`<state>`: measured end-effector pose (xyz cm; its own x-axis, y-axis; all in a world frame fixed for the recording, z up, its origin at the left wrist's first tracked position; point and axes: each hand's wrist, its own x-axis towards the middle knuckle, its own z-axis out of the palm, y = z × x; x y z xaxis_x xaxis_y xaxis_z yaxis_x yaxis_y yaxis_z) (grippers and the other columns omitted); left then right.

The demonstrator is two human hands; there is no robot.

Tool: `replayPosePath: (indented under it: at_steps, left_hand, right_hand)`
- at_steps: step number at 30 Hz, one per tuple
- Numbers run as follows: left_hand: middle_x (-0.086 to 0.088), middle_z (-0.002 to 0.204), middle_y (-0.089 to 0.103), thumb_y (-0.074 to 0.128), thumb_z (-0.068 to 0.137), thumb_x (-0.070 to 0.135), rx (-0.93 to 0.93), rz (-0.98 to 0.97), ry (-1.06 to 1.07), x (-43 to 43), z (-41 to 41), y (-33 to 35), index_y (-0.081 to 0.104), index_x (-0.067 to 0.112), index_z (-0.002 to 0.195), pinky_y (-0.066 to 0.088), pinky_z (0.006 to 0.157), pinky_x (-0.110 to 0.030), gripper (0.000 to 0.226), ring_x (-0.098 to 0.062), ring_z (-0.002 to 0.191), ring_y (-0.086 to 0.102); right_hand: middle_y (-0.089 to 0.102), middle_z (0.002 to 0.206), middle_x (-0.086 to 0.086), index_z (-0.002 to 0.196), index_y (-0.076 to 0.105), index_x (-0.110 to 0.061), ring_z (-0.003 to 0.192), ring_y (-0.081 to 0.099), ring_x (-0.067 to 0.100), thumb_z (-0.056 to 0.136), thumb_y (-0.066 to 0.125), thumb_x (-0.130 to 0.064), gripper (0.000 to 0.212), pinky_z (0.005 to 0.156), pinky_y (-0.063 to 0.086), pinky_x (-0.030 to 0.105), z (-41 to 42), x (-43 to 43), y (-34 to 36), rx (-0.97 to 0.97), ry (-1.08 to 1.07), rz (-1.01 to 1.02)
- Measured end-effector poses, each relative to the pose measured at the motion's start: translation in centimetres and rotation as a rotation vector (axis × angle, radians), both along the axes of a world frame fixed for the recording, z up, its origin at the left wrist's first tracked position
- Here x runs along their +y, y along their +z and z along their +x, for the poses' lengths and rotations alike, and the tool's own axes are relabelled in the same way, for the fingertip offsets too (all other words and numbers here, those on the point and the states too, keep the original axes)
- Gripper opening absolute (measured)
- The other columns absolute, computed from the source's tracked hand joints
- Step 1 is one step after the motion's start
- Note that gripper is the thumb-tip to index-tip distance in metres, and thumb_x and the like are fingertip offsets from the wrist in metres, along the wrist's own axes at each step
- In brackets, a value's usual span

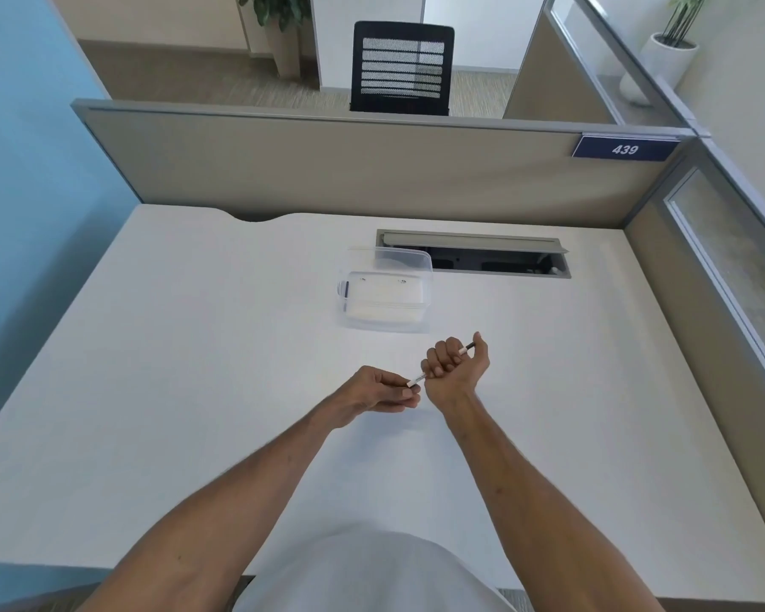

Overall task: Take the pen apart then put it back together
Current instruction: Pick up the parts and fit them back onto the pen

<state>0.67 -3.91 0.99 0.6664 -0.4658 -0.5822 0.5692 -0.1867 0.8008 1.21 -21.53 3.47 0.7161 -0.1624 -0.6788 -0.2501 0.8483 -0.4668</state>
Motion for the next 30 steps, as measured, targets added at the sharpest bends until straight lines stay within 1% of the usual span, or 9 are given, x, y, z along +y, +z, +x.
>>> replayPosePath:
  at_steps: [3, 9, 17, 22, 24, 25, 27, 28, 30]
  left_hand:
    - [-0.018, 0.133, 0.081, 0.08, 0.099, 0.018, 0.02, -0.033, -0.025, 0.0, 0.0, 0.16, 0.079, 0.003, 0.134, 0.055, 0.121, -0.04, 0.038, -0.03, 0.136, 0.074]
    - [-0.017, 0.133, 0.081, 0.08, 0.1, 0.02, 0.048, -0.05, -0.067, -0.01, 0.26, 0.22, 0.079, 0.002, 0.135, 0.055, 0.121, -0.04, 0.039, -0.028, 0.136, 0.074]
    - [-0.017, 0.134, 0.081, 0.079, 0.1, 0.019, 0.056, -0.034, -0.076, -0.17, 0.27, 0.27, 0.078, 0.002, 0.136, 0.055, 0.121, -0.038, 0.039, -0.027, 0.137, 0.074]
    - [-0.016, 0.133, 0.081, 0.08, 0.1, 0.019, 0.056, -0.022, -0.072, -0.18, 0.18, 0.31, 0.079, 0.003, 0.135, 0.056, 0.121, -0.037, 0.039, -0.026, 0.136, 0.074]
    - [-0.016, 0.133, 0.081, 0.079, 0.1, 0.02, 0.047, -0.017, -0.061, -0.07, 0.12, 0.28, 0.079, 0.003, 0.136, 0.056, 0.12, -0.037, 0.039, -0.027, 0.136, 0.075]
    - [-0.016, 0.133, 0.081, 0.079, 0.101, 0.021, 0.04, -0.014, -0.048, -0.02, 0.1, 0.25, 0.078, 0.003, 0.136, 0.056, 0.12, -0.038, 0.039, -0.028, 0.135, 0.075]
    - [-0.018, 0.133, 0.081, 0.077, 0.102, 0.02, 0.024, -0.004, -0.008, 0.12, 0.1, 0.19, 0.078, 0.002, 0.136, 0.056, 0.121, -0.04, 0.039, -0.031, 0.135, 0.075]
    - [-0.02, 0.133, 0.08, 0.076, 0.103, 0.02, 0.013, 0.005, 0.017, 0.21, 0.15, 0.15, 0.077, 0.001, 0.136, 0.056, 0.121, -0.042, 0.038, -0.033, 0.135, 0.075]
    - [-0.024, 0.132, 0.079, 0.074, 0.105, 0.018, -0.023, 0.037, 0.065, 0.44, 0.3, 0.05, 0.075, -0.002, 0.137, 0.055, 0.121, -0.046, 0.038, -0.038, 0.134, 0.074]
  right_hand:
    - [0.003, 0.07, -0.002, 0.088, 0.005, -0.024, 0.061, 0.001, 0.021, 0.101, 0.04, -0.044, 0.042, 0.07, 0.001, 0.036, 0.1, -0.37, 0.01, 0.02, -0.029, -0.019]
    - [0.003, 0.069, -0.003, 0.088, 0.005, -0.026, 0.061, 0.0, 0.021, 0.099, 0.038, -0.036, 0.036, 0.061, 0.002, 0.032, 0.21, -0.62, 0.2, 0.026, -0.061, -0.029]
    - [0.004, 0.071, -0.002, 0.089, 0.006, -0.025, 0.064, 0.001, 0.021, 0.098, 0.036, -0.029, 0.032, 0.061, 0.003, 0.033, 0.31, -0.64, 0.08, 0.028, -0.069, -0.045]
    - [0.004, 0.069, -0.002, 0.086, 0.006, -0.025, 0.063, 0.001, 0.021, 0.102, 0.037, -0.036, 0.036, 0.065, 0.003, 0.035, 0.17, -0.81, 0.19, -0.008, -0.016, -0.011]
    - [0.007, 0.061, -0.002, 0.077, 0.011, -0.025, 0.061, 0.003, 0.021, 0.104, 0.037, -0.042, 0.041, 0.068, 0.002, 0.035, 0.03, -0.87, 0.27, -0.028, 0.014, 0.008]
    - [0.014, 0.058, -0.002, 0.072, 0.017, -0.023, 0.059, 0.007, 0.02, 0.105, 0.037, -0.045, 0.045, 0.066, 0.005, 0.034, -0.03, -0.86, 0.35, -0.038, 0.026, 0.013]
    - [0.031, 0.062, 0.002, 0.069, 0.033, -0.017, 0.059, 0.027, 0.02, 0.109, 0.036, -0.045, 0.049, 0.063, 0.021, 0.032, -0.02, -0.84, 0.47, -0.047, 0.042, 0.003]
    - [0.04, 0.068, 0.005, 0.071, 0.041, -0.014, 0.064, 0.039, 0.022, 0.111, 0.036, -0.044, 0.05, 0.066, 0.031, 0.032, 0.03, -0.84, 0.43, -0.04, 0.055, -0.029]
    - [0.059, 0.085, 0.011, 0.087, 0.059, -0.008, 0.08, 0.059, 0.028, 0.116, 0.037, -0.037, 0.047, 0.083, 0.047, 0.039, 0.03, -0.75, 0.21, -0.003, 0.096, -0.156]
